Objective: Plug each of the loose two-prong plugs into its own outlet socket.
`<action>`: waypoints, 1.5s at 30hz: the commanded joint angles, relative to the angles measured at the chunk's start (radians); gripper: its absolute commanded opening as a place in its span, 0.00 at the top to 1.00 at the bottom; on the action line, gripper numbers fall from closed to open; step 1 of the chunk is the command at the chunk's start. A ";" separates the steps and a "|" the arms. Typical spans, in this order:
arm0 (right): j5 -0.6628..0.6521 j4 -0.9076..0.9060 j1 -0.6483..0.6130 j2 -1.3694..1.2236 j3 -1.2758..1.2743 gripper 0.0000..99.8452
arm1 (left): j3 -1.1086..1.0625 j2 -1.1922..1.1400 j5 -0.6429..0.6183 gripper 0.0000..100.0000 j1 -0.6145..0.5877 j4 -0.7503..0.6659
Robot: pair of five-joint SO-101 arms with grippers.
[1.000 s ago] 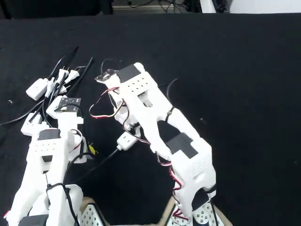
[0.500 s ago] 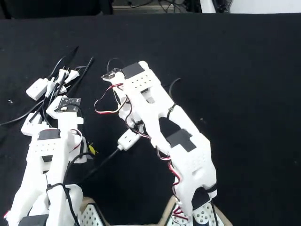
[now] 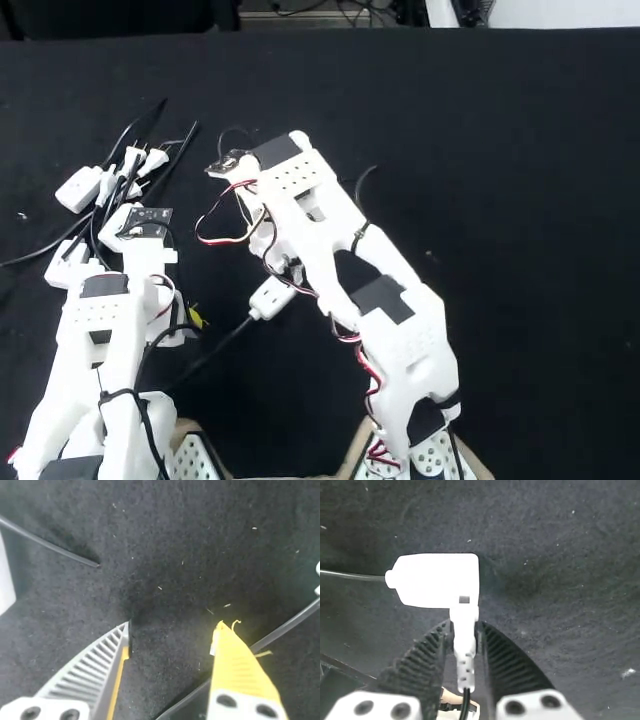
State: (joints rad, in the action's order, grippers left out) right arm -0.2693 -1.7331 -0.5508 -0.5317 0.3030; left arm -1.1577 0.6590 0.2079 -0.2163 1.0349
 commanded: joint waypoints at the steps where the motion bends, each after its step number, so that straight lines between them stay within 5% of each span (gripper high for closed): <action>1: -0.009 -0.028 -0.026 0.001 0.038 0.99 | 0.004 0.018 0.003 0.73 -0.010 -0.002; 45: 0.097 -0.028 -0.028 0.054 0.002 0.99 | 0.004 0.021 0.003 0.73 -0.010 -0.002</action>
State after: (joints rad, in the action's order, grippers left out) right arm -0.1818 -1.7346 -0.5600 -0.4826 0.3030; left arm -1.1577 0.6590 0.2079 -0.2163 1.0349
